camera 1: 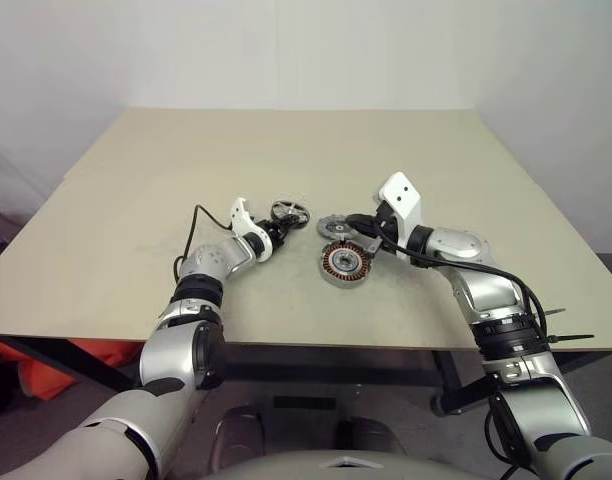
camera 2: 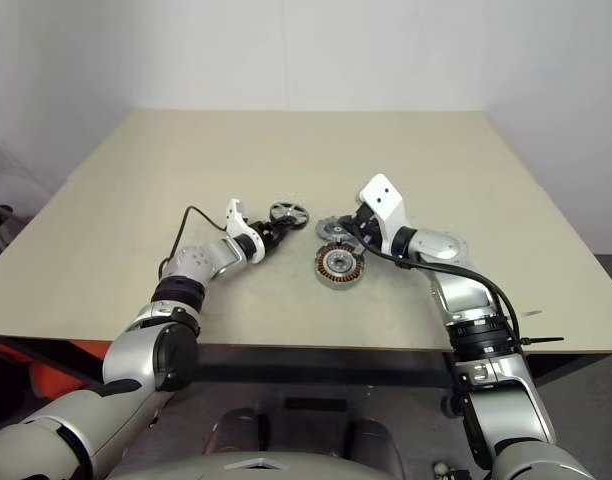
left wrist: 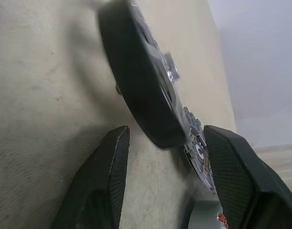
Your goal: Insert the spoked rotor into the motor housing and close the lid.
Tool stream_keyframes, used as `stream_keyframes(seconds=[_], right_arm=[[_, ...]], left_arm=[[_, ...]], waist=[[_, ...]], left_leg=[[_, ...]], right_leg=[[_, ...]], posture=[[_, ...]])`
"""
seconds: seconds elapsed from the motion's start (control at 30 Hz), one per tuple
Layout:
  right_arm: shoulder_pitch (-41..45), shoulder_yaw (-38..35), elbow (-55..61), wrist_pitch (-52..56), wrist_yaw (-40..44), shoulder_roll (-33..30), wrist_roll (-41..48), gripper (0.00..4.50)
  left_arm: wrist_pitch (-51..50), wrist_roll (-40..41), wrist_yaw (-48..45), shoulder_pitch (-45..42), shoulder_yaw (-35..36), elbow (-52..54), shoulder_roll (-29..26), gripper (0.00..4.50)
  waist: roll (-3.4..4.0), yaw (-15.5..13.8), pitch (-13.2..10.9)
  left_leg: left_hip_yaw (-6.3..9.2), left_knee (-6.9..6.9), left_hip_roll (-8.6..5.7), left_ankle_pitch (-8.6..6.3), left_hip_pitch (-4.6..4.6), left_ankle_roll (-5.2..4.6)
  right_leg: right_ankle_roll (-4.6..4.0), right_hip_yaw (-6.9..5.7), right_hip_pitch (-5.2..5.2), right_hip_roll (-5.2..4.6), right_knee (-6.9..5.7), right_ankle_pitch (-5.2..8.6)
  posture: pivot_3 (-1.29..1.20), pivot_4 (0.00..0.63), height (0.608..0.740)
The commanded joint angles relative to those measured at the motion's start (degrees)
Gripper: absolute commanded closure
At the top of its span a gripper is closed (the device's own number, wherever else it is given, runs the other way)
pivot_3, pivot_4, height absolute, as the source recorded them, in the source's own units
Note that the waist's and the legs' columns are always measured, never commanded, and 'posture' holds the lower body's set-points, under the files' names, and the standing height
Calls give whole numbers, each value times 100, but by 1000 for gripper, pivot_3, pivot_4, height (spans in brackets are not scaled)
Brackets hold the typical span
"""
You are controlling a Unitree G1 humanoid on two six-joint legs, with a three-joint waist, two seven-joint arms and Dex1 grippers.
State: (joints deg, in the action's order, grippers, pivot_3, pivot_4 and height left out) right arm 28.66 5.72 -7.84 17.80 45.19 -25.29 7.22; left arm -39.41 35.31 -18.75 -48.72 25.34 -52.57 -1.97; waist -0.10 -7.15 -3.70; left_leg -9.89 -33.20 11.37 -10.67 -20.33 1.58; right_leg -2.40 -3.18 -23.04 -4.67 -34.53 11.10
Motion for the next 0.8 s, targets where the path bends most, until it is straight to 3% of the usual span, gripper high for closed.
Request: stream_keyframes(seconds=[0.03, 0.37, 0.6, 0.7, 0.77, 0.8], right_arm=[[100, -107, 239, -54, -12, -33, 94, 4500], [109, -92, 242, -49, -3, -39, 84, 4500], [119, -86, 251, -45, -7, -32, 82, 4500], [123, -81, 249, -46, -6, -29, 80, 4500], [127, -78, 238, -51, -5, -30, 76, 4500], [129, -79, 232, -53, -3, -30, 76, 4500]], left_arm=[[68, 43, -52, -121, 26, 128, 4, 1923], [409, 513, 284, -173, 779, -108, 79, 1923], [410, 497, 400, -181, 835, -239, 103, 1923], [393, 513, 417, -192, 849, -272, 99, 2530], [379, 512, 389, -193, 838, -278, 93, 3166], [375, 519, 383, -193, 830, -281, 92, 3166]], waist=[[0, -1, 0], [-2, 1, -1], [-2, 2, -1], [-2, 2, -2], [-3, 1, -2], [-3, 1, -2]], left_leg=[[0, 0, 0, 0, 0, 0], [0, 2, 0, -2, -4, -3], [1, 2, 0, -5, -11, -7], [0, 2, 0, -5, -11, -7], [1, 2, 0, -5, -12, -7], [1, 2, 0, -5, -12, -7]], right_leg=[[1, 0, 0, 0, 1, 1], [1, -1, -2, 1, 7, 1], [1, -3, -4, 0, 12, 1], [1, -3, -4, 0, 12, 1], [2, -3, -5, 0, 12, 1], [1, -4, -5, 0, 12, 1]], posture=[[0, 0, 740], [0, 0, 740], [0, 0, 740], [0, 0, 740], [0, 0, 740], [0, 0, 740]])
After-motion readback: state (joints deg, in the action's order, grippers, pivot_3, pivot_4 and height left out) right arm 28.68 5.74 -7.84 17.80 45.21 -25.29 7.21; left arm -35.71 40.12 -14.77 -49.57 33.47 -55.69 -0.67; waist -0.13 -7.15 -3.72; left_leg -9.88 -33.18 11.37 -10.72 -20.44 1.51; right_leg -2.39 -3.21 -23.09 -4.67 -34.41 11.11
